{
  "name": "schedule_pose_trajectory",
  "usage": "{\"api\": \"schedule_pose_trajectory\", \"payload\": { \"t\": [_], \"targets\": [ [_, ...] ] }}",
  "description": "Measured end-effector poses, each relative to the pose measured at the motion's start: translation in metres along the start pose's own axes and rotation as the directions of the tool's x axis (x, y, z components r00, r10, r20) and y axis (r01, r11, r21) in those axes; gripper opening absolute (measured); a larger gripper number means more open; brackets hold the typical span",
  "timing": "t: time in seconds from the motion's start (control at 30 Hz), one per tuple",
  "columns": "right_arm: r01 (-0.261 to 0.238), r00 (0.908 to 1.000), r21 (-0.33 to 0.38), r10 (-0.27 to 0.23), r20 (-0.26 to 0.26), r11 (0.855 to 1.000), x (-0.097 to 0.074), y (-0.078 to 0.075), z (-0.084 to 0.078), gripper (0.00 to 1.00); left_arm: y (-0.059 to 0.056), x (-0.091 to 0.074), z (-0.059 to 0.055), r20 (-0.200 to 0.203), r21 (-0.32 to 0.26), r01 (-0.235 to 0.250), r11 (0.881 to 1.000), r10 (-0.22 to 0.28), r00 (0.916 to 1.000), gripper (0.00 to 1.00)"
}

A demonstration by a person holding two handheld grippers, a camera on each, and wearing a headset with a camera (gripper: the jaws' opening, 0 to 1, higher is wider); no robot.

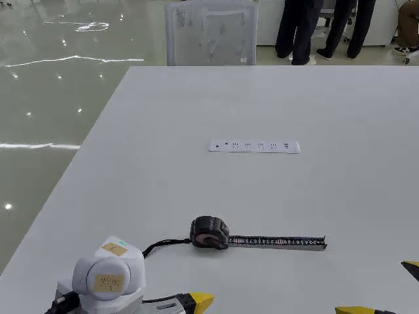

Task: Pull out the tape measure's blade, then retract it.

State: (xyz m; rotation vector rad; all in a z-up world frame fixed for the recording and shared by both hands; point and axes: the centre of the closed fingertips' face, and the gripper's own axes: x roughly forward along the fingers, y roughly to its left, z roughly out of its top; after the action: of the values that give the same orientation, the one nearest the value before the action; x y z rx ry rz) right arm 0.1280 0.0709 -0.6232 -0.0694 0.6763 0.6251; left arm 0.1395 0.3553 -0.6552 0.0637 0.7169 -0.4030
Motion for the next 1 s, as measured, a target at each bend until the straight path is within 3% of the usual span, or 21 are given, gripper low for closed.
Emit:
{"api": "schedule_pose_trajectory", "payload": {
  "t": [0.1,0.47,1.0],
  "targets": [
    [-0.003,1.0,-0.002,0.003,-0.005,1.0,0.003,-0.001,-0.001,0.92,0.002,0.002,-0.001,-0.006,-0.008,-0.003,1.0,0.003,1.0,0.99],
    [-0.052,0.9966,-0.114,0.045,-0.07,0.992,0.014,-0.005,-0.009,0.96,0.003,0.012,-0.004,-0.015,-0.045,-0.012,0.999,0.012,0.9998,0.99],
    [-0.091,0.9916,-0.177,0.073,-0.107,0.98,0.018,-0.01,-0.018,1.0,-0.005,0.018,-0.011,-0.037,-0.05,-0.001,0.999,-0.001,0.9993,0.99]
  ]
}}
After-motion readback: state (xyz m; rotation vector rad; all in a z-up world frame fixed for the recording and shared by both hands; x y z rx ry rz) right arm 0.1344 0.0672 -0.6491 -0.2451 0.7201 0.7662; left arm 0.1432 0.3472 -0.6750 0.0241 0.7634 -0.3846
